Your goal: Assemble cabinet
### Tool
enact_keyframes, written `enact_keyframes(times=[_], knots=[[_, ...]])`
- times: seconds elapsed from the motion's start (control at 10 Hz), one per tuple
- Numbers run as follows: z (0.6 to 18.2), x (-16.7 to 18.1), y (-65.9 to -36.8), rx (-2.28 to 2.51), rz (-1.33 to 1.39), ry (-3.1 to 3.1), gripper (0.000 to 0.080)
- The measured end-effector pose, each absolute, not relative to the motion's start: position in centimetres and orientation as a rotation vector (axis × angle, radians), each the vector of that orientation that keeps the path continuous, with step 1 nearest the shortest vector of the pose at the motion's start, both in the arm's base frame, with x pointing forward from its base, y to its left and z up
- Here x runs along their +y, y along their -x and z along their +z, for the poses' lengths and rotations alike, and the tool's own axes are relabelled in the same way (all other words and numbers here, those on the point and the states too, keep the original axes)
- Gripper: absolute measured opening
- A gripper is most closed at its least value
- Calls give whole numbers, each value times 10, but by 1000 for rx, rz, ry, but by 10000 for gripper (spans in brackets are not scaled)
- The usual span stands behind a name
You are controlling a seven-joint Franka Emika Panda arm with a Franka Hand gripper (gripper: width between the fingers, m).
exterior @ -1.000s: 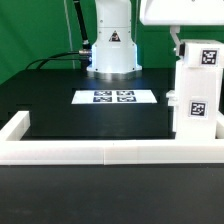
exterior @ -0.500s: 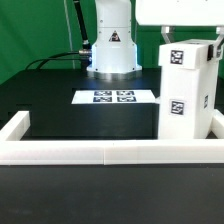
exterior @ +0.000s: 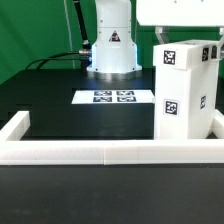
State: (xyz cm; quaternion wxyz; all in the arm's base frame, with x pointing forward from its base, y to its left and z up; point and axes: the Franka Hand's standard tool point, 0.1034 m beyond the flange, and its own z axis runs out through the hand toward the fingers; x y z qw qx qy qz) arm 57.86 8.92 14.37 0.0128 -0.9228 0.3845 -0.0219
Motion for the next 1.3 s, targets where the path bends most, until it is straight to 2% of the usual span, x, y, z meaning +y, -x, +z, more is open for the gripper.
enact_keyframes(times=[0.5,0.8,1.3], knots=[[182,100,-590,1215,-2,2840,797],[208,110,-619,1220,40,2828,797],[208,119,-627,1205,54,2836,797]])
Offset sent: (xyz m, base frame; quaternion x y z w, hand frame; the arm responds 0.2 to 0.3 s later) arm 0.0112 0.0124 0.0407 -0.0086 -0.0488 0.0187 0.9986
